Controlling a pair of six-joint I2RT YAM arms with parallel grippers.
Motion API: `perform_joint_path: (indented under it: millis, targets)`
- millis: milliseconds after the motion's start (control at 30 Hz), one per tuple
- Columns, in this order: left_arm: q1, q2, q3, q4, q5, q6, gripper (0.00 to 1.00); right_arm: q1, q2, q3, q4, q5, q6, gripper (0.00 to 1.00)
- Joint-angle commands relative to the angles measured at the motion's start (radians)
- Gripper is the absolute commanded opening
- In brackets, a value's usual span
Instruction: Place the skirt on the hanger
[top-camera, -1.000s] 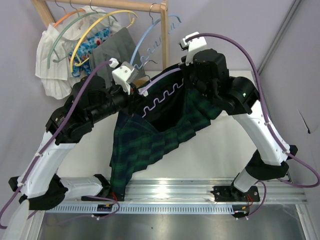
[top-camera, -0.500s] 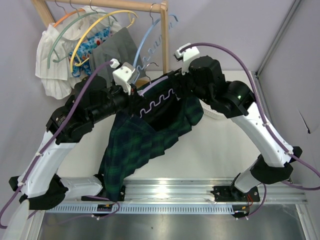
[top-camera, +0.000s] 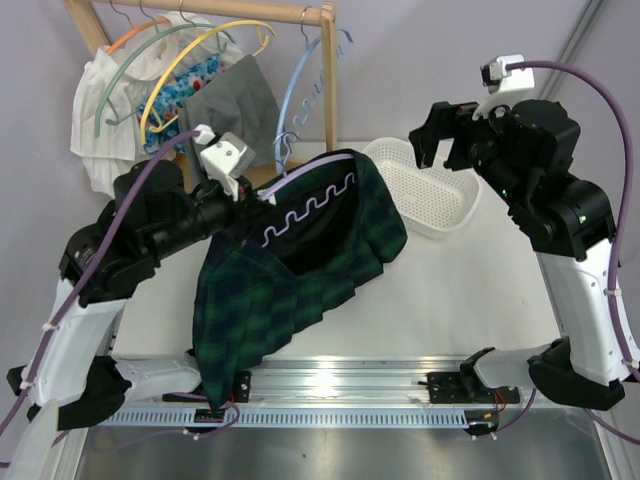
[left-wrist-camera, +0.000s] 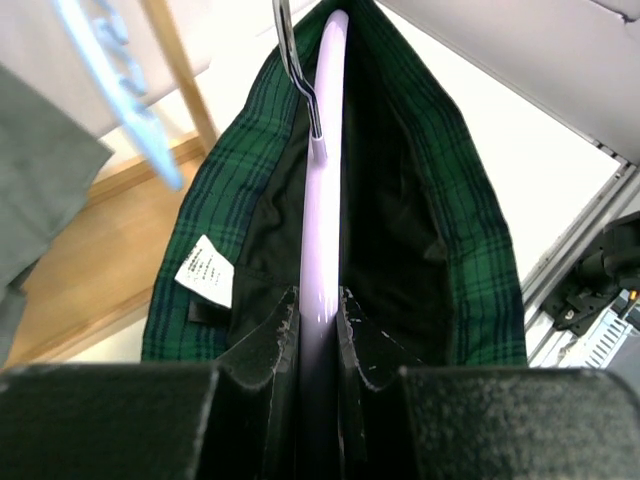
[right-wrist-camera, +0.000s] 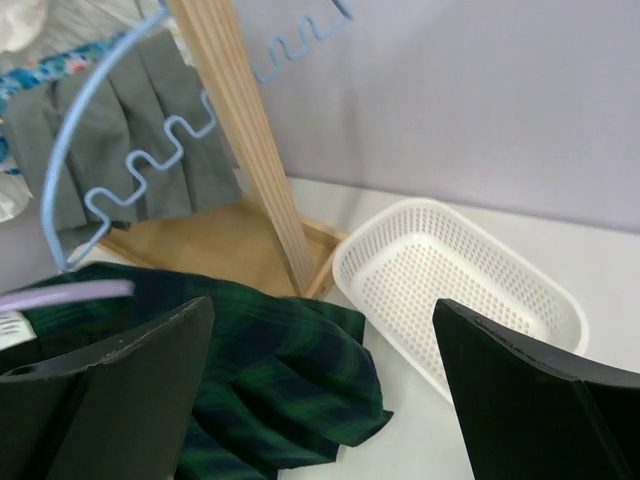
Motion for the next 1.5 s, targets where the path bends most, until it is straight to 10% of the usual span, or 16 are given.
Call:
perform_joint_path:
  millis: [0,267,467,767,1067,1467]
  targets:
    - [-0.001,-0.053,0.099,0.011,-0.071,-0.023,0.0,-0.025,0.01,-0.115,0.077,-0.032,0.088,0.99]
    - [-0.001,-0.184,-0.002,-0.078,-0.076,-0.069,0.0,-0.03,-0.062,-0.3,0.248,-0.138,0.171,0.99]
    - [-0.001,-0.248,-0.12,-0.107,-0.01,-0.089,0.0,0.08,0.06,-0.107,0.246,-0.118,0.128,0.99]
    - [0.001,-0.264,-0.202,-0.15,-0.292,-0.141,0.0,0.183,0.196,0.028,0.261,-0.028,0.133,0.99]
    - [0.03,-0.188,-0.159,-0.146,-0.429,-0.108,0.0,0.174,0.182,0.024,0.227,0.034,0.13,0.99]
    - [0.259,0.025,0.074,0.015,-0.248,0.012,0.0,-0.025,0.03,-0.218,0.241,0.006,0.196,0.99]
